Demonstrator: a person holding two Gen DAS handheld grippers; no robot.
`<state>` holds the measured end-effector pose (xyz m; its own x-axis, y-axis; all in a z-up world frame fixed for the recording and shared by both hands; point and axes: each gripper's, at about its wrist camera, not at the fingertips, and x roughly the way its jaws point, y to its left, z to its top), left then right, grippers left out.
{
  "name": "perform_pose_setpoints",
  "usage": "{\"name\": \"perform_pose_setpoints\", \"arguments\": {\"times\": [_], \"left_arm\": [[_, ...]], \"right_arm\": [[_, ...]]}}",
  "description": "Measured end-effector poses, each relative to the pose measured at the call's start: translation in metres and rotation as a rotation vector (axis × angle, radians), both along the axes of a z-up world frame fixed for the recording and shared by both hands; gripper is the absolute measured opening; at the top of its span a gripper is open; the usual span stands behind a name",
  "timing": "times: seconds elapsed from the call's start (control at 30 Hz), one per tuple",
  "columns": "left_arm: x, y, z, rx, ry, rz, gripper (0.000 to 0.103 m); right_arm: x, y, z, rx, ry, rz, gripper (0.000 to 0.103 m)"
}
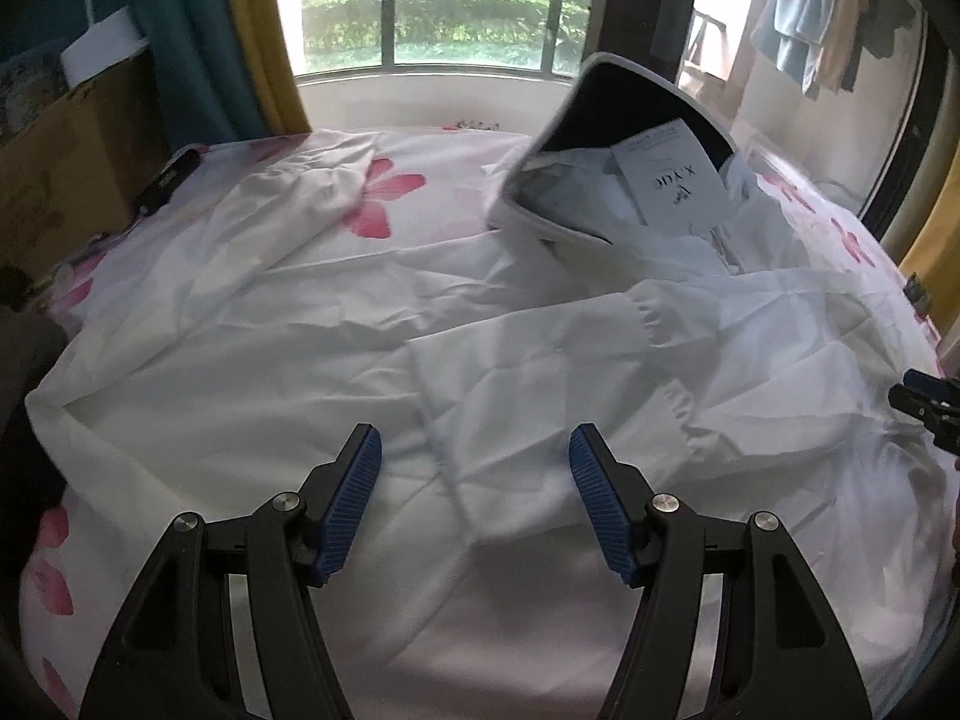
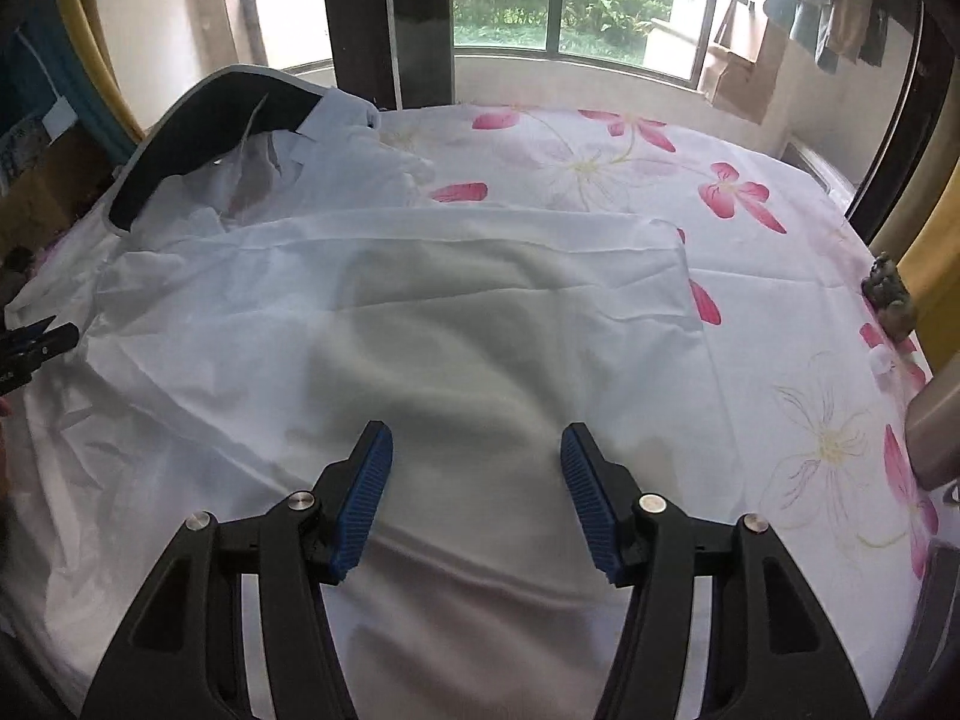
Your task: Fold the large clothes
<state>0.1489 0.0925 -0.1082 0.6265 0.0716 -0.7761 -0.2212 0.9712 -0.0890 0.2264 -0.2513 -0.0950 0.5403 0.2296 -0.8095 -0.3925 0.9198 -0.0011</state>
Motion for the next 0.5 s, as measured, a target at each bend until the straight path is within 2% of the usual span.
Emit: {"name": "perform_pose_setpoints", "arguments": {"times": [0.3, 0.5], "left_arm": [[-0.019, 0.032, 0.026, 0.006, -0.083, 0.024, 0.068], [-0.023, 0.064, 0.038, 0.015, -0.109, 0.051, 0.068]], "right_arm": [[-0.014, 0.045, 0.023, -0.004, -0.063, 0.055, 0.059], [-0.017, 0.082, 0.033, -0.003, -0.093, 0.118, 0.059]]}}
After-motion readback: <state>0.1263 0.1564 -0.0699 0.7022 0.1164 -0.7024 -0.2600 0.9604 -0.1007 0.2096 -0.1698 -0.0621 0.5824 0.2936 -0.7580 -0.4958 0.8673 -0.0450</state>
